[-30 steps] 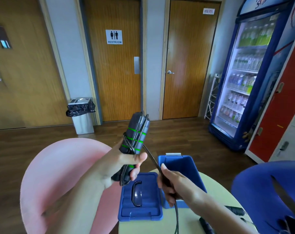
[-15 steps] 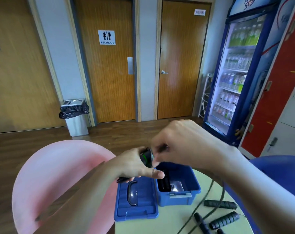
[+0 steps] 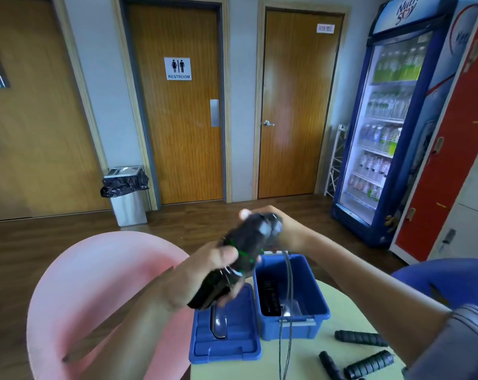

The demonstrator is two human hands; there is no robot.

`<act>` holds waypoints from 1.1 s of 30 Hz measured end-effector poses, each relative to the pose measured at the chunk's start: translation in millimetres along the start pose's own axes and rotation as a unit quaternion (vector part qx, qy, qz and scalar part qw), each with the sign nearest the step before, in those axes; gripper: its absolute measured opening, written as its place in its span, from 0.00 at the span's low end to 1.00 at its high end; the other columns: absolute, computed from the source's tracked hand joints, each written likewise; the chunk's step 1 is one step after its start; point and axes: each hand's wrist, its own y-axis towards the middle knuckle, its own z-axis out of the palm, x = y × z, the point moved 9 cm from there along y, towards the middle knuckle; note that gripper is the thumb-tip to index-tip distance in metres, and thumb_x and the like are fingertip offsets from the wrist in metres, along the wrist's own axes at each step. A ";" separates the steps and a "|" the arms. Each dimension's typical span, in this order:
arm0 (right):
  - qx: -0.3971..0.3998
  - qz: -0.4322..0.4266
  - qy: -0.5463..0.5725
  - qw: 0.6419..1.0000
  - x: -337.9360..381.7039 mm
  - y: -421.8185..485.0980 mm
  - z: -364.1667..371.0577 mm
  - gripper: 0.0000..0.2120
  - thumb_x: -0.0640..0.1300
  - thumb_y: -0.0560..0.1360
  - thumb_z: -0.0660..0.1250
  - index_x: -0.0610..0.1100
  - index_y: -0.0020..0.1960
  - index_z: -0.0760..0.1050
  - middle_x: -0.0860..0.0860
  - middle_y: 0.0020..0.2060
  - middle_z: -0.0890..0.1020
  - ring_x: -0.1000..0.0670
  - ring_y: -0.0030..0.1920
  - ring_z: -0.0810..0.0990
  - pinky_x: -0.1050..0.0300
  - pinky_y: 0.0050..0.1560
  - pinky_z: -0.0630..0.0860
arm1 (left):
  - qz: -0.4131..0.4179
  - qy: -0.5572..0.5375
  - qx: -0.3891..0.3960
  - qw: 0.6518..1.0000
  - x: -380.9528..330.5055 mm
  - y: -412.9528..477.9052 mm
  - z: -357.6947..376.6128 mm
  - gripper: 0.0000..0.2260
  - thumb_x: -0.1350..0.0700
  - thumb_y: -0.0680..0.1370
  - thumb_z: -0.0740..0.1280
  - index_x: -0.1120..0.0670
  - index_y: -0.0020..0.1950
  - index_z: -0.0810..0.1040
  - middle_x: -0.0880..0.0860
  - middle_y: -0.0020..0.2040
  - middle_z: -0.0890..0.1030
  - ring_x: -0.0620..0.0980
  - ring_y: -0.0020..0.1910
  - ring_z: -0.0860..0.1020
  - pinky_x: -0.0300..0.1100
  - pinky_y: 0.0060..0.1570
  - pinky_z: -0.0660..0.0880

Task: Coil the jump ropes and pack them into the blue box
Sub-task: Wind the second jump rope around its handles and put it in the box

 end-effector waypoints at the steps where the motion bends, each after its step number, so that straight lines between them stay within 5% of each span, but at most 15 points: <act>1: -0.030 0.040 0.041 0.998 -11.1 -4.7 0.7 0.19 0.45 0.81 0.57 0.44 0.32 0.69 0.54 0.21 0.70 0.47 0.22 0.68 0.55 0.29 0.66 | 0.015 -0.031 -0.010 0.999 -4.1 1.2 -6.9 0.33 0.31 0.64 0.70 0.60 0.49 0.78 0.56 0.30 0.76 0.51 0.24 0.72 0.40 0.28 0.69; 5: -0.059 0.113 0.161 0.979 -27.2 -20.7 25.9 0.27 0.59 0.81 0.47 0.44 0.36 0.71 0.54 0.22 0.64 0.53 0.22 0.61 0.60 0.25 0.63 | -0.004 -0.146 -0.151 0.978 1.2 5.5 -45.3 0.38 0.28 0.42 0.75 0.56 0.37 0.81 0.57 0.22 0.75 0.50 0.17 0.71 0.45 0.32 0.75; 7: -0.051 0.141 0.213 0.965 -28.0 -28.5 39.7 0.26 0.59 0.81 0.47 0.43 0.38 0.72 0.53 0.23 0.63 0.53 0.21 0.60 0.61 0.24 0.62 | 0.011 -0.149 -0.128 0.981 -3.0 4.9 -36.6 0.28 0.31 0.55 0.73 0.54 0.37 0.82 0.59 0.25 0.73 0.52 0.18 0.70 0.43 0.28 0.71; 10: -0.042 0.190 0.242 0.950 -32.6 -42.3 57.1 0.23 0.57 0.82 0.50 0.42 0.40 0.72 0.53 0.22 0.63 0.54 0.20 0.61 0.60 0.24 0.65 | 0.018 -0.165 -0.172 0.971 -5.5 -6.4 -34.9 0.23 0.35 0.68 0.62 0.52 0.49 0.78 0.60 0.29 0.72 0.53 0.21 0.68 0.41 0.26 0.68; 15: -0.035 0.270 0.194 0.943 -48.6 -69.1 70.6 0.24 0.57 0.81 0.51 0.43 0.37 0.72 0.54 0.20 0.67 0.51 0.21 0.71 0.61 0.28 0.71 | -0.085 -0.068 -0.253 0.961 17.5 -10.6 -69.4 0.34 0.28 0.72 0.57 0.56 0.59 0.74 0.57 0.23 0.75 0.55 0.18 0.72 0.42 0.24 0.72; 17: -0.040 0.287 0.108 0.951 -53.3 -81.0 67.7 0.23 0.58 0.81 0.52 0.44 0.37 0.73 0.53 0.22 0.69 0.51 0.24 0.73 0.60 0.31 0.69 | -0.149 -0.017 -0.247 0.957 31.0 -13.9 -72.9 0.38 0.25 0.69 0.51 0.58 0.52 0.74 0.55 0.21 0.75 0.52 0.17 0.73 0.41 0.23 0.73; 19: -0.074 0.249 -0.081 0.962 -42.5 -89.0 53.2 0.19 0.58 0.79 0.54 0.47 0.40 0.73 0.53 0.28 0.74 0.50 0.32 0.75 0.56 0.36 0.68 | -0.182 0.068 -0.245 0.950 33.2 -14.5 -65.8 0.36 0.24 0.62 0.52 0.55 0.46 0.72 0.56 0.27 0.76 0.52 0.21 0.73 0.41 0.25 0.73; 21: -0.107 0.183 -0.245 0.946 -15.2 -92.7 41.1 0.13 0.57 0.79 0.55 0.50 0.45 0.72 0.52 0.36 0.78 0.48 0.42 0.77 0.55 0.38 0.68 | -0.192 0.104 -0.248 0.944 36.6 -23.7 -58.2 0.36 0.23 0.60 0.53 0.51 0.50 0.72 0.56 0.32 0.76 0.52 0.26 0.73 0.41 0.29 0.72; 24: -0.112 0.109 -0.371 0.915 24.8 -86.6 27.2 0.12 0.55 0.80 0.55 0.49 0.50 0.73 0.51 0.43 0.81 0.45 0.46 0.78 0.53 0.38 0.67 | -0.220 0.118 -0.236 0.939 47.0 -19.0 -59.4 0.39 0.19 0.56 0.56 0.46 0.53 0.70 0.56 0.35 0.76 0.52 0.27 0.73 0.42 0.30 0.73; 29: -0.098 -0.005 -0.353 0.930 65.8 -70.5 4.3 0.08 0.53 0.78 0.62 0.53 0.51 0.78 0.55 0.44 0.82 0.51 0.45 0.78 0.52 0.46 0.76 | -0.225 0.155 -0.193 0.942 42.9 -10.5 -59.0 0.44 0.19 0.47 0.62 0.45 0.54 0.70 0.54 0.34 0.75 0.48 0.24 0.71 0.39 0.25 0.70; 33: 0.039 -0.093 -0.342 0.934 88.5 -47.5 15.9 0.05 0.45 0.72 0.69 0.53 0.47 0.76 0.60 0.36 0.79 0.58 0.38 0.76 0.58 0.42 0.74 | -0.222 0.226 -0.110 0.942 38.2 -4.4 -44.2 0.44 0.20 0.50 0.65 0.44 0.58 0.68 0.52 0.34 0.76 0.45 0.25 0.71 0.40 0.28 0.71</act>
